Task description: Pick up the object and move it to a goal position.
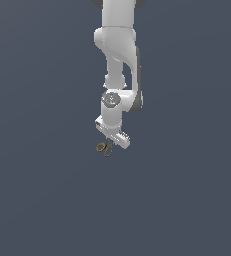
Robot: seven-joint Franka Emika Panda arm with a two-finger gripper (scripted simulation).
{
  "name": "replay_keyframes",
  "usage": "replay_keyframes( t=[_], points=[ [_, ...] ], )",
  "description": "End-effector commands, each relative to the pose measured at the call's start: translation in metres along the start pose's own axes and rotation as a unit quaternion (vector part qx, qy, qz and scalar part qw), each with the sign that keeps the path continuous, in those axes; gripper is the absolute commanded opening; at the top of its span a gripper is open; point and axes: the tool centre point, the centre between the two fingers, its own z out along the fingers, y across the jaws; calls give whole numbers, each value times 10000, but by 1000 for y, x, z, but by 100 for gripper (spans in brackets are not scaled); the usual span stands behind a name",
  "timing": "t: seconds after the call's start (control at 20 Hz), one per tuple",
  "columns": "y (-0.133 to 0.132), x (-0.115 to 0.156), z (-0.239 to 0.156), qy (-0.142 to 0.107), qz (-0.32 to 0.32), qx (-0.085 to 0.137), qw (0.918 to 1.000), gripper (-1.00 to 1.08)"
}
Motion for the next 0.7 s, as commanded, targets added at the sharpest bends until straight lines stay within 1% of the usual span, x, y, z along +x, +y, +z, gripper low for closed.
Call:
replay_keyframes(
  t=[0.0, 0.35, 0.65],
  points=[
    [-2, -1, 2, -4, -12, 0, 10000, -100],
    [5, 8, -11, 4, 13, 0, 10000, -100],
    [18, 27, -42, 4, 13, 0, 10000, -100]
  ],
)
